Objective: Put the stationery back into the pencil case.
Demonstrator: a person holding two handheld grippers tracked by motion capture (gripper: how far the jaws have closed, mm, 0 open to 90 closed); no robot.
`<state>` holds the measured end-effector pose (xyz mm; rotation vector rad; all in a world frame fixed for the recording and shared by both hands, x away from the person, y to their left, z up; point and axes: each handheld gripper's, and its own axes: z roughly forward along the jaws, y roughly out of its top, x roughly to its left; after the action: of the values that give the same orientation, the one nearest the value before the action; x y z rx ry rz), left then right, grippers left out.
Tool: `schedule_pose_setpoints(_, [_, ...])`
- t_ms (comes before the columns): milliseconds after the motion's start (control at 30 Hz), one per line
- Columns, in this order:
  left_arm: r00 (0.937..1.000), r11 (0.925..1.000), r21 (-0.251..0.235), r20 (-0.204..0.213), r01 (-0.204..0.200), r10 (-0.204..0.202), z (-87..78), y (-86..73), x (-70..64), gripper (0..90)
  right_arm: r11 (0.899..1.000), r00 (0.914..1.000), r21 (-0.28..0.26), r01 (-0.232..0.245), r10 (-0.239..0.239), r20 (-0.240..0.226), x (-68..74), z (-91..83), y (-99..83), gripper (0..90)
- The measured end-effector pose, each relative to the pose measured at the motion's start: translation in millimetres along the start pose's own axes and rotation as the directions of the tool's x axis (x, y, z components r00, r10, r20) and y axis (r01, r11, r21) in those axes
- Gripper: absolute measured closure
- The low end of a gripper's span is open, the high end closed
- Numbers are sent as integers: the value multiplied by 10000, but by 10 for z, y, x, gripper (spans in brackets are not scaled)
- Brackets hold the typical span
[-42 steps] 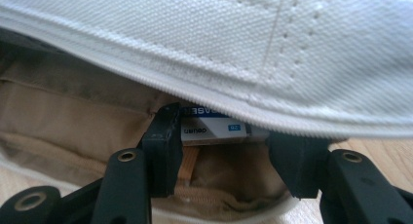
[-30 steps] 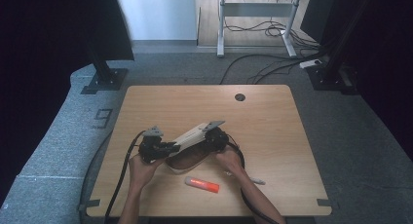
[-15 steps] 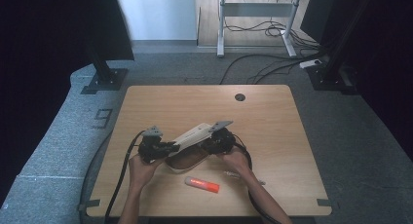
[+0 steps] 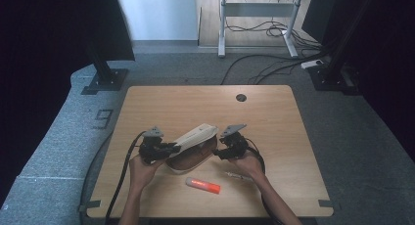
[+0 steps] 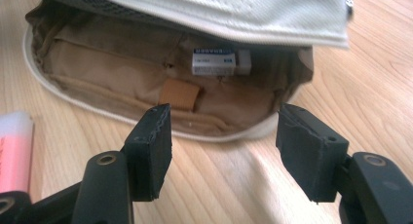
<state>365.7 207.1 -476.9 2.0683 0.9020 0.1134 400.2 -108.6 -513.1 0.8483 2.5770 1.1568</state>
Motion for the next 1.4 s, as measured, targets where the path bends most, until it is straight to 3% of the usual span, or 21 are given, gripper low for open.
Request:
schedule_pose_setpoints(467, [10000, 10000, 2, -3, -40, 40, 2, -5, -3, 759, 10000, 10000, 17, 56, -56, -56, 15, -325, -231, 425])
schedule_pose_setpoints(1400, [10000, 10000, -12, -20, -24, 24, -13, -11, 4, 752, 9991, 9990, 235, -345, 351, -268, 84, -857, -815, 484])
